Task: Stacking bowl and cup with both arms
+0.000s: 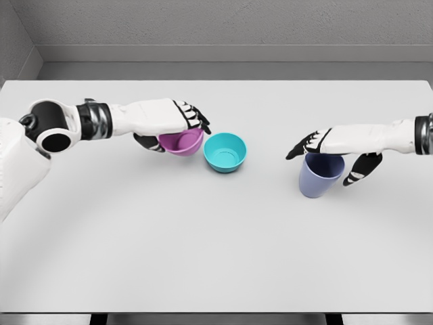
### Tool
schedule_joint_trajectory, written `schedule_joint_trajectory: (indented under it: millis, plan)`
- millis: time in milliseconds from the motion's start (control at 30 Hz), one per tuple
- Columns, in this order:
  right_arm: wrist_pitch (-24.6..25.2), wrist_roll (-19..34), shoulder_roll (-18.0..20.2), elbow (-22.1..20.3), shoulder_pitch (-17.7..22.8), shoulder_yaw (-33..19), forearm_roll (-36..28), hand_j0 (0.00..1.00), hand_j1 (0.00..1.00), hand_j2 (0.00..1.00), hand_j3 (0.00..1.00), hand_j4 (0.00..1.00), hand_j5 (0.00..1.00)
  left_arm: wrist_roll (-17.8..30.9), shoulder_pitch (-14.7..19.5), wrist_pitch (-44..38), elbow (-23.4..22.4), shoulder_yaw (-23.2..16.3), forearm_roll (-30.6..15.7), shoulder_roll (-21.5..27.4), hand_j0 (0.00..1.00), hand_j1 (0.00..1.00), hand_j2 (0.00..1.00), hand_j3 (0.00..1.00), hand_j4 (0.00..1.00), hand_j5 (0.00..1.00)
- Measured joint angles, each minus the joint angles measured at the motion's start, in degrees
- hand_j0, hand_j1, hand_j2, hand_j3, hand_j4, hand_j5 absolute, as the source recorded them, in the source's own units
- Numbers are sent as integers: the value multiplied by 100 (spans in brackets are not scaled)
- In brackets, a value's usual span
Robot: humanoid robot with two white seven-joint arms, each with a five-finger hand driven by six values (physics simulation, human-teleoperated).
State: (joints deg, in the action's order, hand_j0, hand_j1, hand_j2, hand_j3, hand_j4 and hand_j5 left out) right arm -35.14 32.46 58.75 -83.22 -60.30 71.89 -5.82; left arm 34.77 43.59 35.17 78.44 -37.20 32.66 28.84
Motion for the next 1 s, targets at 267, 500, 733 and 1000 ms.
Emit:
schedule_joint_trajectory:
  millis: [267,500,733,1000]
  plan:
    - [0,-1,0,2,9,-1,-4,100,100,100,100,100,100,2,123,-2,-4,-27,29,-151,70,70,70,70,70,70]
    - [0,-1,3,4,9,-2,-4,100,100,100,100,100,100,3,184,-1,-8,-148,141,-302,70,70,70,70,70,70]
    - [0,-1,3,2,9,-2,-4,100,100,100,100,100,100,2,264,-3,-70,-233,257,-507,70,70,70,70,70,70]
    - [0,-1,-4,1,9,-2,-5,100,100,100,100,100,100,2,299,-2,-128,-256,448,-715,70,70,70,70,70,70]
